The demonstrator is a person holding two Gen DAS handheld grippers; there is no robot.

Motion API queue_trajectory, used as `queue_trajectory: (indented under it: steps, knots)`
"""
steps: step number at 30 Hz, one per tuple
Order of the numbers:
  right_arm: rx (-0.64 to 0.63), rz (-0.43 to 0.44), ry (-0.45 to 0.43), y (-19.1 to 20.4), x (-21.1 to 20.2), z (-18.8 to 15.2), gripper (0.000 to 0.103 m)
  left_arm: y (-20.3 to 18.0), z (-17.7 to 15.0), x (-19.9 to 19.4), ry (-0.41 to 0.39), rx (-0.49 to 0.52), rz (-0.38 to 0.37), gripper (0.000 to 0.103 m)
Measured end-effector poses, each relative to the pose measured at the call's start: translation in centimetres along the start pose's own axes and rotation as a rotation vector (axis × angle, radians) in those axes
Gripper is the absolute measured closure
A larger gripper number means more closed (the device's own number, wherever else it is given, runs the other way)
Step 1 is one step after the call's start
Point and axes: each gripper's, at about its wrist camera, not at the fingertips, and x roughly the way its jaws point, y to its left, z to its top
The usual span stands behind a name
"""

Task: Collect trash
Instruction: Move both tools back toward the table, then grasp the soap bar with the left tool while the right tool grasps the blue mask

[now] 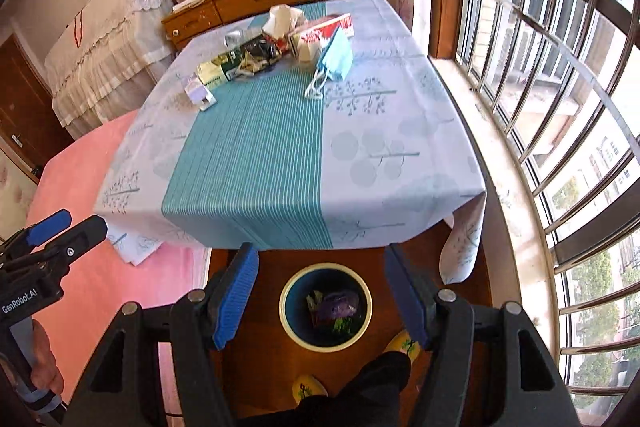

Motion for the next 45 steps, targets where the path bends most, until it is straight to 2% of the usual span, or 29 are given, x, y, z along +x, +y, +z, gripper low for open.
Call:
queue_trajectory:
  steps: [10,13,18,21,25,30,34,39,45]
  knots:
    - [-0.136,-0.080,-0.208,2.4,-5.3,4.5,0.037,-0.5,4.9,-5.2,-0.185,0.025,-0.017,0.015]
    - [-0.139,-0.067,-0.256,2.5,-6.5,6.0,0.037,-0.8,6.3,-6.1,-0.241,0.027,-0.024,0.016]
    - [-0.087,-0.030,-0.280,2.0,-6.8,9.0,0.037,-1.4,8.5,-6.3,-0.294,0.047,-0.019,0.016]
    - [-0.034,-0.026,-0.255,1.0,-5.1,11.0,0.037,-1.9,10.0,-5.1,-0.291,0.052,-0.001,0.016]
    - [0.017,0.042,-0.172,-0.8,-1.1,13.7,0.037,-2.4,12.4,-1.5,-0.230,0.022,-0.005,0.016]
    - [-0.018,0.049,-0.076,-2.4,5.2,17.3,0.038,-3.0,15.3,4.0,-0.135,-0.042,0.025,0.017]
    - [-0.020,0.107,0.032,-3.9,10.6,20.4,0.038,-4.1,18.0,8.2,-0.076,-0.083,0.039,0.017]
    - [-0.033,0.160,0.126,-5.4,16.6,24.1,0.038,-6.0,21.2,13.4,-0.002,-0.135,0.087,0.017]
    - [-0.067,0.207,0.233,-5.8,23.0,27.0,0.038,-7.1,23.2,17.9,0.062,-0.217,0.131,0.017]
